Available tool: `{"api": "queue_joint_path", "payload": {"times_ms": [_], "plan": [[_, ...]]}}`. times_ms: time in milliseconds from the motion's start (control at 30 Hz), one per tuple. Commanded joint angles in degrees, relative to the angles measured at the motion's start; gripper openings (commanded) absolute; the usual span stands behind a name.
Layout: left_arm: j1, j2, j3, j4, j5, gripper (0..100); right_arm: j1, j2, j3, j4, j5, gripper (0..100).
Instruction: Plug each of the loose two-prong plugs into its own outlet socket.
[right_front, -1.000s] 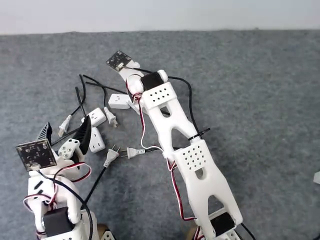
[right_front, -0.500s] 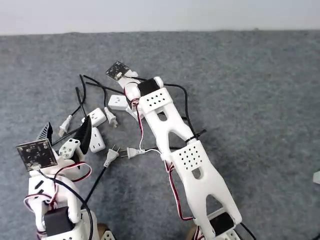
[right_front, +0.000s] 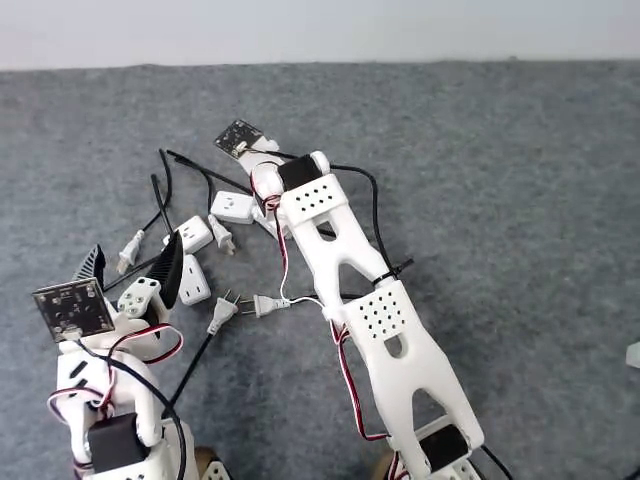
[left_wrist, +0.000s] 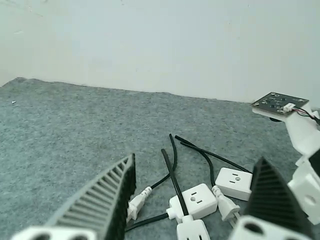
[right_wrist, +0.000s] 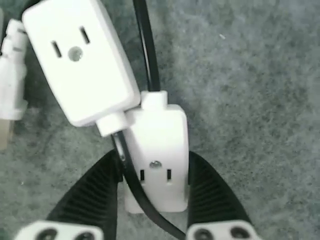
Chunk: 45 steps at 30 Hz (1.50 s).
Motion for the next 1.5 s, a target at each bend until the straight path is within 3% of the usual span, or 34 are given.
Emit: {"api": "queue_joint_path", "payload": {"times_ms": [0,167,567,1200,1467], "plan": [[0.18,-0.26,-0.40,-2.81,-0.70,36,-2.68,-3.38,-7.21,6.11,-2.99,0.9],[0.18,-0.35,-0.40,-2.81,-0.70,36,-6.99,-4.70,-18.46,16.04,-4.66,0.9],[0.18,-0.35,-0.40,-2.73,-0.70,36,-7.52,-25.98,-7.65,15.87,-4.48,0.8],[0.09,-0.35,1.10,-4.57,-0.70,36,-8.31,-68.26,43.16,15.87,4.04,0.8],[0.18,-0.35,1.10,-4.57,-0.70,36,-7.78,-74.59,65.32,14.73,4.48,0.9]]}}
